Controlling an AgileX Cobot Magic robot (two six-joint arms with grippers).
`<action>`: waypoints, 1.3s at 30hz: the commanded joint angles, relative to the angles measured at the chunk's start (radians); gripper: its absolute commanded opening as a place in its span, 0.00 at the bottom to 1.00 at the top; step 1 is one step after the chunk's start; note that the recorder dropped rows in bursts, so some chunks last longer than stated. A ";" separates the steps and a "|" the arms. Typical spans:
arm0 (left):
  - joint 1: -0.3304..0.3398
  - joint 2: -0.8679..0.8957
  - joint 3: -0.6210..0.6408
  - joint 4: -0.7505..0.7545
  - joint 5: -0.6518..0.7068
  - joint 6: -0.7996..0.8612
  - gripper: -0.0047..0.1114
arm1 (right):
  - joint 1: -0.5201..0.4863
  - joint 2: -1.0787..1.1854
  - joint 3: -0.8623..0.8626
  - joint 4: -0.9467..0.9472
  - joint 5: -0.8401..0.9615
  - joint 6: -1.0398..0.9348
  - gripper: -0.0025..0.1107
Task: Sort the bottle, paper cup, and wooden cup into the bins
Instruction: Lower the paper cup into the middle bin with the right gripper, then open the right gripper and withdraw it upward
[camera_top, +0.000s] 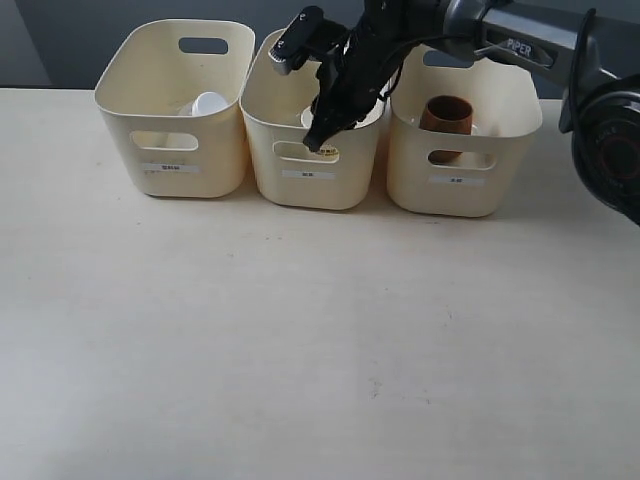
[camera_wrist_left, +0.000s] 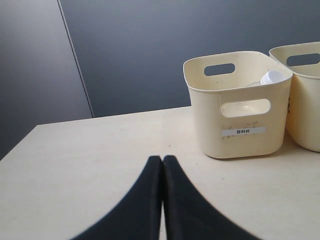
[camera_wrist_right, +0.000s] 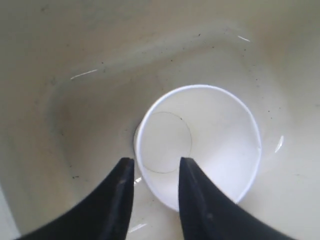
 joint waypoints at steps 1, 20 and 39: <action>0.000 -0.005 0.002 0.000 -0.007 -0.001 0.04 | -0.006 -0.062 -0.002 0.008 0.003 0.002 0.30; 0.000 -0.005 0.002 0.000 -0.007 -0.001 0.04 | -0.008 -0.457 0.117 0.037 0.317 0.081 0.02; 0.000 -0.005 0.002 0.000 -0.007 -0.001 0.04 | -0.108 -1.170 0.723 -0.044 0.236 0.134 0.02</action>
